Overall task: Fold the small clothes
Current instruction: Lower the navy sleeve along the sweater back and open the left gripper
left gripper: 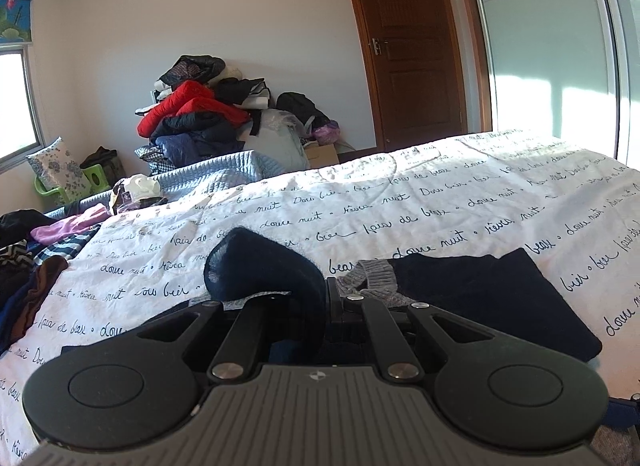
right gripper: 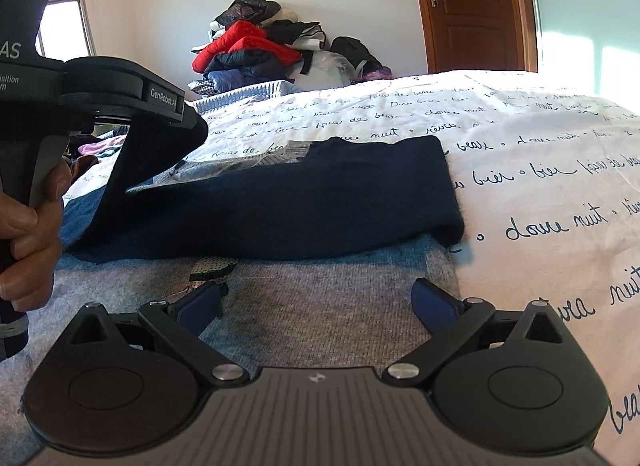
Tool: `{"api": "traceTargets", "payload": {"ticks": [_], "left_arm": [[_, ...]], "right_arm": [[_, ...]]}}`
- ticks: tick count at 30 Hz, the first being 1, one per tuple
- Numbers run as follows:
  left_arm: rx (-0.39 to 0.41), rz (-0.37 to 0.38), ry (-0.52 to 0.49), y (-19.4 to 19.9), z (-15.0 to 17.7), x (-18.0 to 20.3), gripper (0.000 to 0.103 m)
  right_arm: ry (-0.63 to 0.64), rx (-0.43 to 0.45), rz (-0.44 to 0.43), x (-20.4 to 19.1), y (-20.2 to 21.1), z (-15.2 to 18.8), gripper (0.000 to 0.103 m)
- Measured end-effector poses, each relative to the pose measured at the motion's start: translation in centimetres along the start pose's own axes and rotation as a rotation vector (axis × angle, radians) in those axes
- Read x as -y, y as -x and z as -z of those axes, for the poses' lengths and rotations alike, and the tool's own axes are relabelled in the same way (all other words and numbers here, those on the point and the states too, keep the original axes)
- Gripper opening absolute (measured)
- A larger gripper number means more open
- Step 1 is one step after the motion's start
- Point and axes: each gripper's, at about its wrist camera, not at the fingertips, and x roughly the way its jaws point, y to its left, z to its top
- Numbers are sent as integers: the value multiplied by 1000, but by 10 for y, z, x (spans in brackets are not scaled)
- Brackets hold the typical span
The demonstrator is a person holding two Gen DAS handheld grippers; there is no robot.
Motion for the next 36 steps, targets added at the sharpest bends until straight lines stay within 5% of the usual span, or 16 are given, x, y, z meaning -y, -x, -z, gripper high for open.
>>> {"api": "traceTargets", "payload": {"ticks": [17,36], "left_arm": [[-9,31,-29,3,5,19,10],[-24,102,-69,3,11,61,10]], "right_arm": [[123,-53,83,-17,-4,-2,103],[147,-89,116,7,19,5,103]]}}
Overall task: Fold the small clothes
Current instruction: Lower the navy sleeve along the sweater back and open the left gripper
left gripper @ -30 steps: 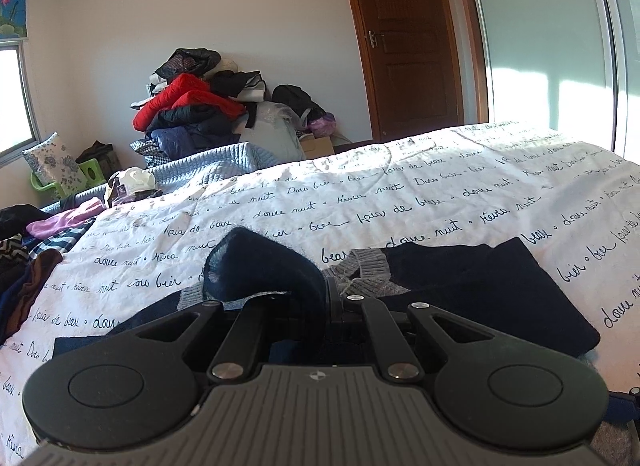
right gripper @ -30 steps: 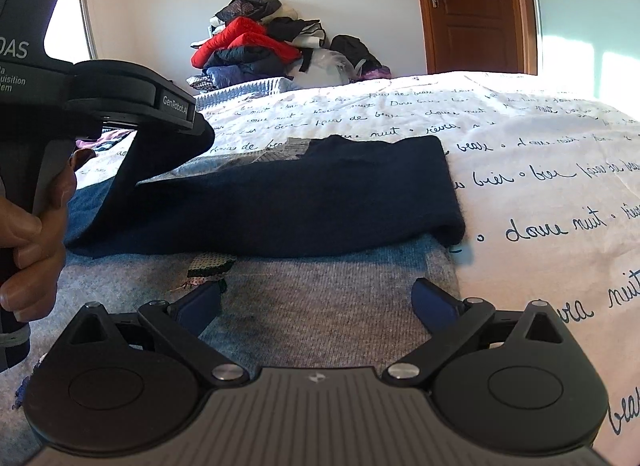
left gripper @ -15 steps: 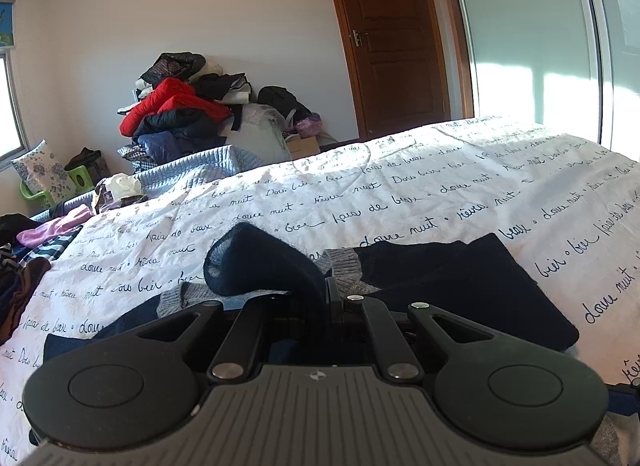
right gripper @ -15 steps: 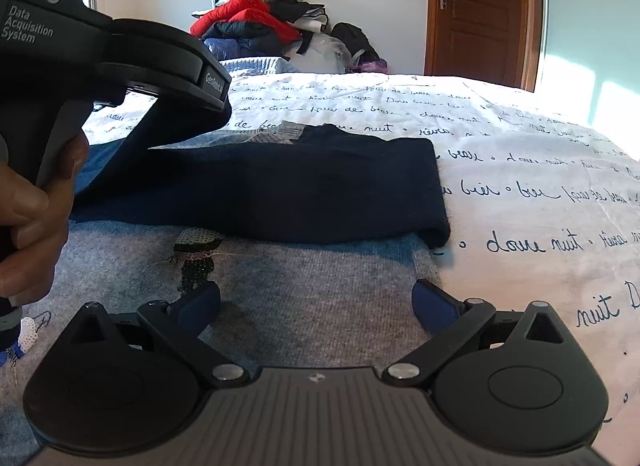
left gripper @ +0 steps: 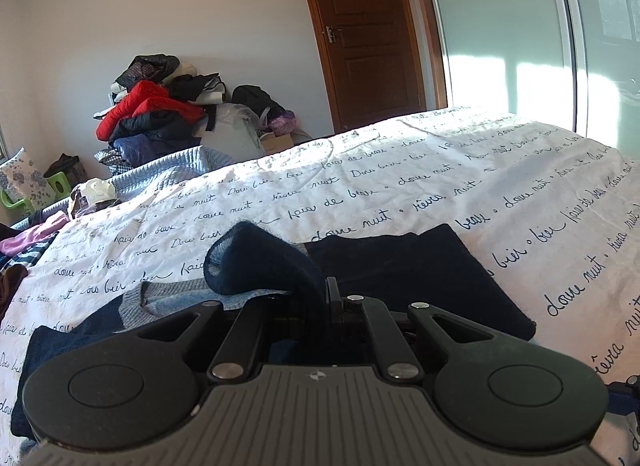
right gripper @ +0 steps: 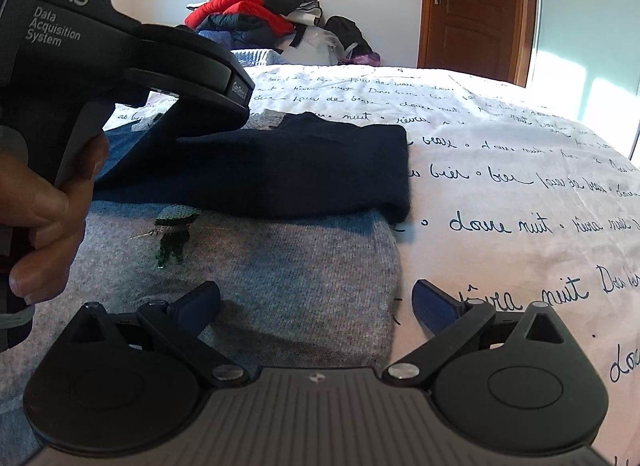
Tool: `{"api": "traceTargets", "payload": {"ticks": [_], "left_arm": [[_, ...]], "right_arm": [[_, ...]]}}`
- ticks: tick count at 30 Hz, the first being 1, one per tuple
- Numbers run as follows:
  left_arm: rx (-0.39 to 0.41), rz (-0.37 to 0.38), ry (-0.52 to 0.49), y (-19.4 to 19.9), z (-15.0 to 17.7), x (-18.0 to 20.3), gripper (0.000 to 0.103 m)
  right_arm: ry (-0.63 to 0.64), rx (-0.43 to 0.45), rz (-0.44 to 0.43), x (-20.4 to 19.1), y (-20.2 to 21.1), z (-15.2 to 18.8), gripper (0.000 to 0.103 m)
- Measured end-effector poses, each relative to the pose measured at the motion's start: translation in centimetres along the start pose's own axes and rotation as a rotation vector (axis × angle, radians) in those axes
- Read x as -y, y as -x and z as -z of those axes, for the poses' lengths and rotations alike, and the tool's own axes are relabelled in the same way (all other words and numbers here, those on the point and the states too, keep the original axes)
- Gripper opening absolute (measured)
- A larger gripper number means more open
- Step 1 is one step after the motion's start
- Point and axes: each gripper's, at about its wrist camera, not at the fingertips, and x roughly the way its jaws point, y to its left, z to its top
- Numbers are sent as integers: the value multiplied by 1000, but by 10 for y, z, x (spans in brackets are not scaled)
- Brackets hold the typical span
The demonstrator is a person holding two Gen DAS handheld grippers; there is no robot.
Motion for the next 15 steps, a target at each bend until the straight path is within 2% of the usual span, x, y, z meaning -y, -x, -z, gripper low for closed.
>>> {"api": "traceTargets", "payload": {"ticks": [8,10,12,15], "left_arm": [[-37,26,-20,-10,3,14,11],[-51,28,-22,-12,4,15,13],[-56,31,-17,-13,5,15,21],[-49,32,-26,-11,5,19,24]], "right_arm": [[-13,-1,-17,9,-1,6,103],[-18,-1,-22,10,-2,6,103],[-20,0,-25,11,-4,4,103],[-21,2,-27,10,-4,5,103]]}}
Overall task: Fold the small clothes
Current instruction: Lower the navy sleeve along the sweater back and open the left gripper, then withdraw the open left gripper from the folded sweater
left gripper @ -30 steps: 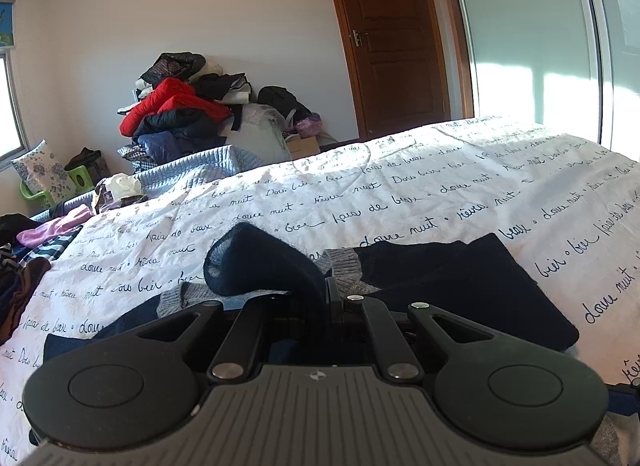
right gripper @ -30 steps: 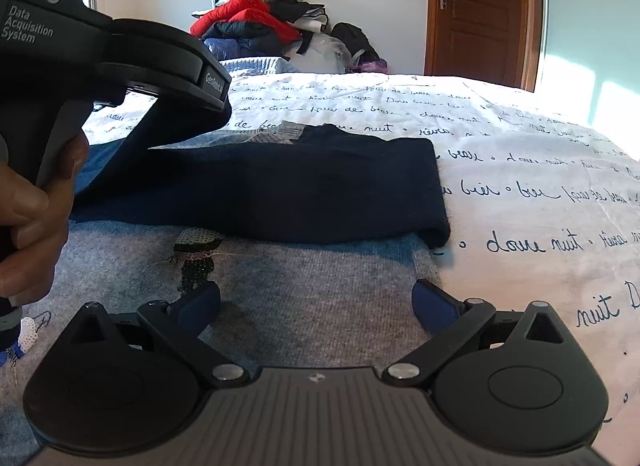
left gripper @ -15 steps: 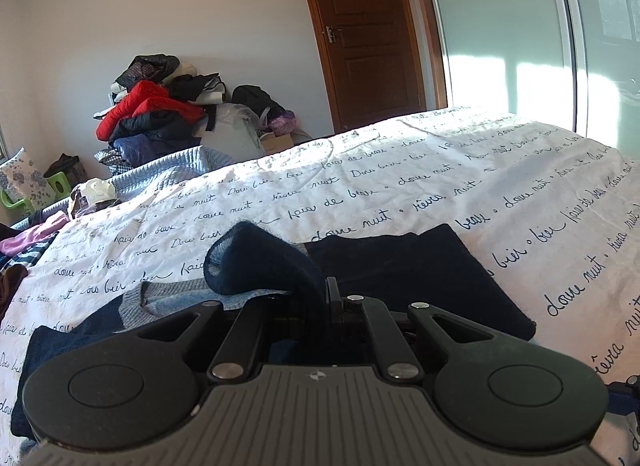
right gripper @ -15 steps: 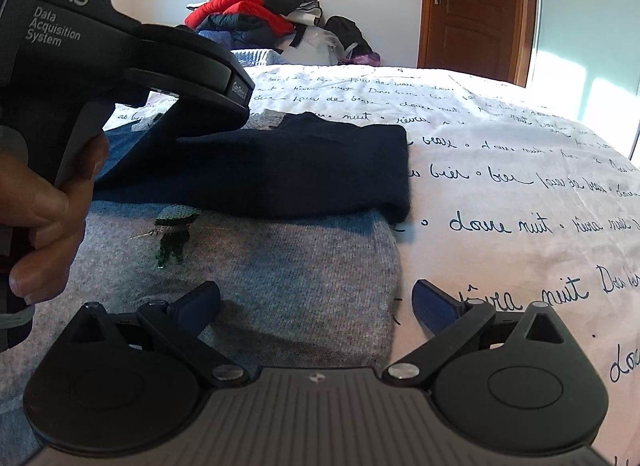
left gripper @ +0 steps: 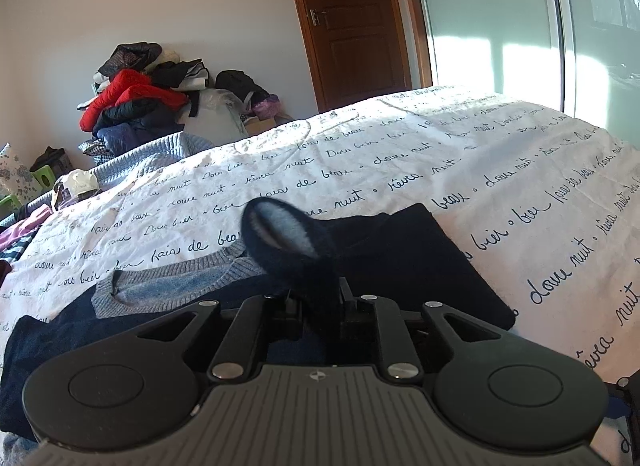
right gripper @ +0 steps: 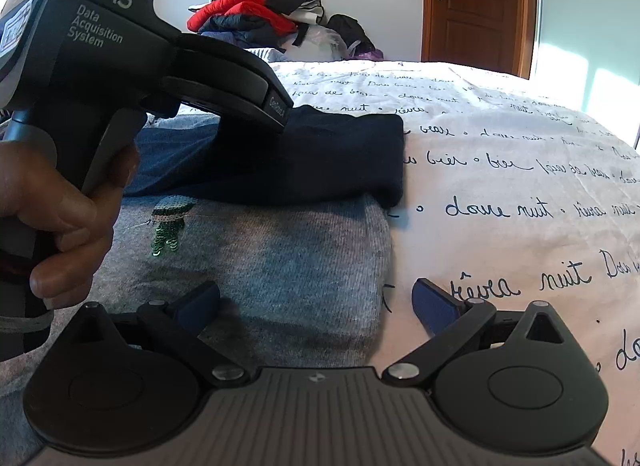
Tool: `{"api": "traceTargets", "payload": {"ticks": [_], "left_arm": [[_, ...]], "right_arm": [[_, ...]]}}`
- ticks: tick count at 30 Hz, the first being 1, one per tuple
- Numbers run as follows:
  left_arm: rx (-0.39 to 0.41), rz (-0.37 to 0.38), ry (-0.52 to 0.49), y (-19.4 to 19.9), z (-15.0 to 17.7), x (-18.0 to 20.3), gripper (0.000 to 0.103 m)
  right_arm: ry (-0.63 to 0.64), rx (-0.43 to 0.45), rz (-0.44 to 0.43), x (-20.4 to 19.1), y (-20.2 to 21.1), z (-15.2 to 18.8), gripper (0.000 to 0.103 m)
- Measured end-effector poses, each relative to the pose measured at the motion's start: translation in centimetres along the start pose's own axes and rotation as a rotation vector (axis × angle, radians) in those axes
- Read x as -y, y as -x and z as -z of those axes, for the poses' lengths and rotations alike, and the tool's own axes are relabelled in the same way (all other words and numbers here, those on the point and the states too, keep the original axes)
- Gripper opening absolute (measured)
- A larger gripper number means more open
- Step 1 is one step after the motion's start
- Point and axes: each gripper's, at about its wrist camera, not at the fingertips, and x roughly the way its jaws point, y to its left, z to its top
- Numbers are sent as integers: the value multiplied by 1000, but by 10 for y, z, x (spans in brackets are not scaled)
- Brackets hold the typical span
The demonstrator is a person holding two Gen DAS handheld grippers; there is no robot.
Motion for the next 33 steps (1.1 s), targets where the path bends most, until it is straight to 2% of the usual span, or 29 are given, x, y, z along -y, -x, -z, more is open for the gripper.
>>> {"api": "traceTargets", "payload": {"ticks": [7,12,16,19,21,23,26,33], "left_arm": [[38,0,-48,9,1,11,45],[44,72,-10,15,3,6,78],[87,81,8,26,1,2,81],[94,9,44,31,-1,-7,81],[69,-82,82,29,-2,-18,81],[21,-126,117,20,1,-31,80],[-71,-130,134,5,8,-43,80],[-95,-144,150,5,24,-47,80]], "right_arm": [[-2,5,-4,1,2,4,103],[-6,6,-9,3,2,5,103],[-6,6,-9,2,3,6,103],[-8,6,-11,3,4,6,103],[-9,7,-12,4,4,6,103],[-9,8,-12,3,3,6,103],[-8,8,-11,3,3,6,103],[-9,8,-12,4,4,6,103]]}}
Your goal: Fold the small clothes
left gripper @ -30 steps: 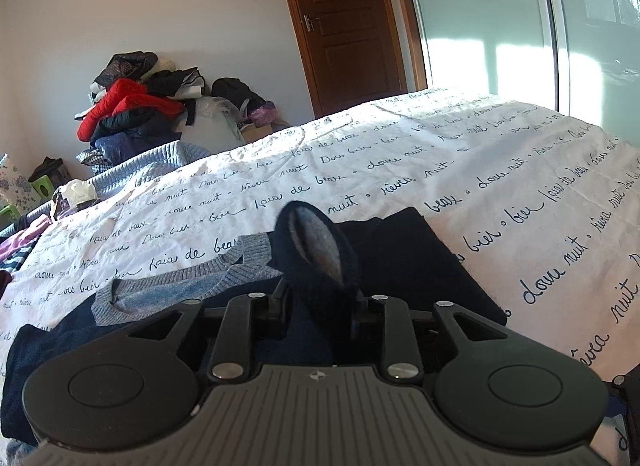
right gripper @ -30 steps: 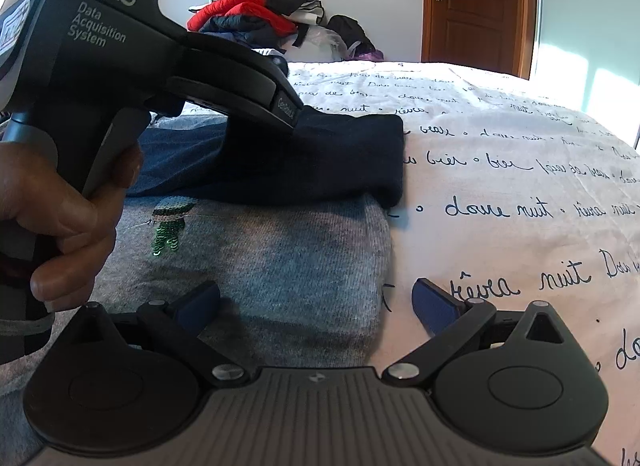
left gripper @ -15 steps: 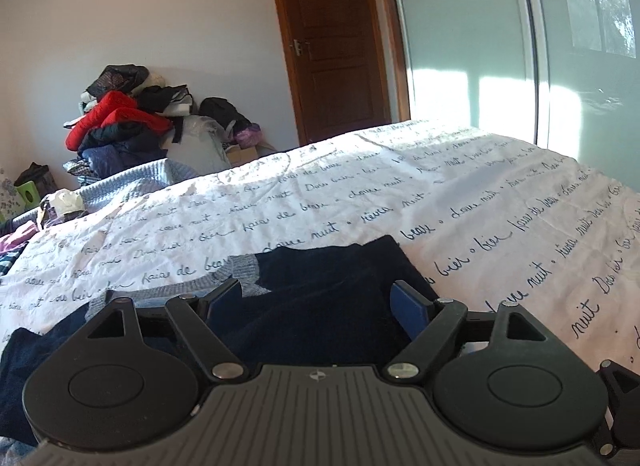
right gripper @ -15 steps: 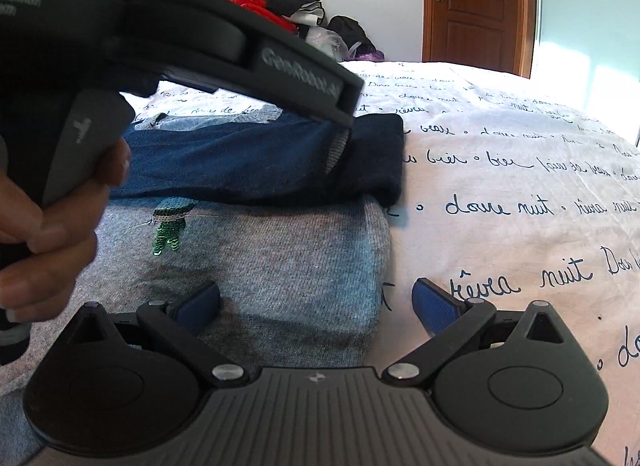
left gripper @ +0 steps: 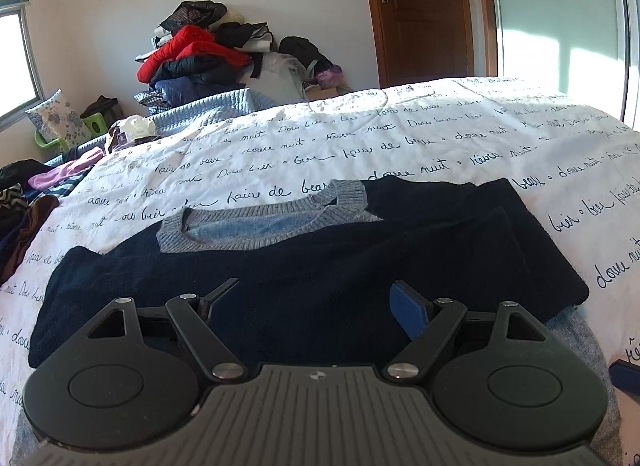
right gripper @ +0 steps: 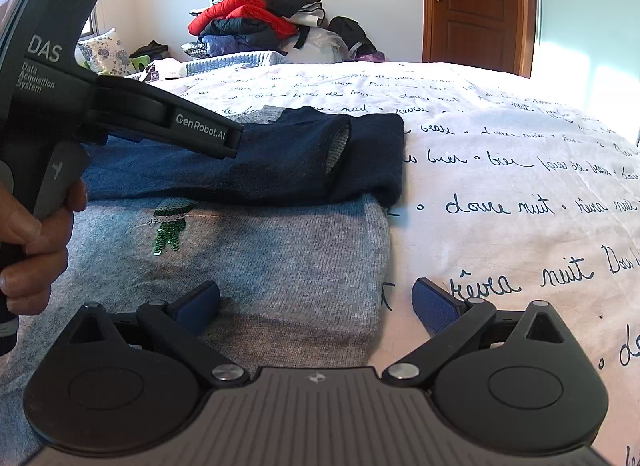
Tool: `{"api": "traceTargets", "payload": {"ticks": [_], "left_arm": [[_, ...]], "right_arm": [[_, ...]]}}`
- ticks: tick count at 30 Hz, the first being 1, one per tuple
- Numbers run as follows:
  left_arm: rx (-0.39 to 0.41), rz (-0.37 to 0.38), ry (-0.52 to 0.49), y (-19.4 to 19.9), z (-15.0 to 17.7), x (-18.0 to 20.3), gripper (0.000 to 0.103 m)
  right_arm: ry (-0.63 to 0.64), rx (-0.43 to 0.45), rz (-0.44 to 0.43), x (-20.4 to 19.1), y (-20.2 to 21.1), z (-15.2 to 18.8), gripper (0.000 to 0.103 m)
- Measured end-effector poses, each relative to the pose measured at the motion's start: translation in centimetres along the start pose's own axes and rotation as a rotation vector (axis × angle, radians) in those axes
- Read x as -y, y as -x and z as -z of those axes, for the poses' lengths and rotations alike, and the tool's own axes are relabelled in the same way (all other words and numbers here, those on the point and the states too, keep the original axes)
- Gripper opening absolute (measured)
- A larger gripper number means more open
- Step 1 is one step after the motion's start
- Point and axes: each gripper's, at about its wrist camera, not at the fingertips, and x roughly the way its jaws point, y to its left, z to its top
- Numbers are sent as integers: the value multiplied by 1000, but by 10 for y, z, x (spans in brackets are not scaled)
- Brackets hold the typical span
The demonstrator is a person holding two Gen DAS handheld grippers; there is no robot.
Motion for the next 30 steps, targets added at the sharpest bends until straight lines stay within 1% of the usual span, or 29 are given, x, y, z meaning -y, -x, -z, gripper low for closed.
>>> {"api": "traceTargets", "payload": {"ticks": [11,18,24,30], "left_arm": [[-53,-20,42,5,18,-15,82],[-51,-36,66,20,32,-27,85],[-69,-37,92,32,47,-38,85],[-67,-33,140,56,67,-51,85]], "right_arm": [[0,0,0,0,0,0,103],[12,0,10,-3,3,-1,103],[24,-1,19,-5,6,3,103],[38,-4,42,-8,6,4,103]]}}
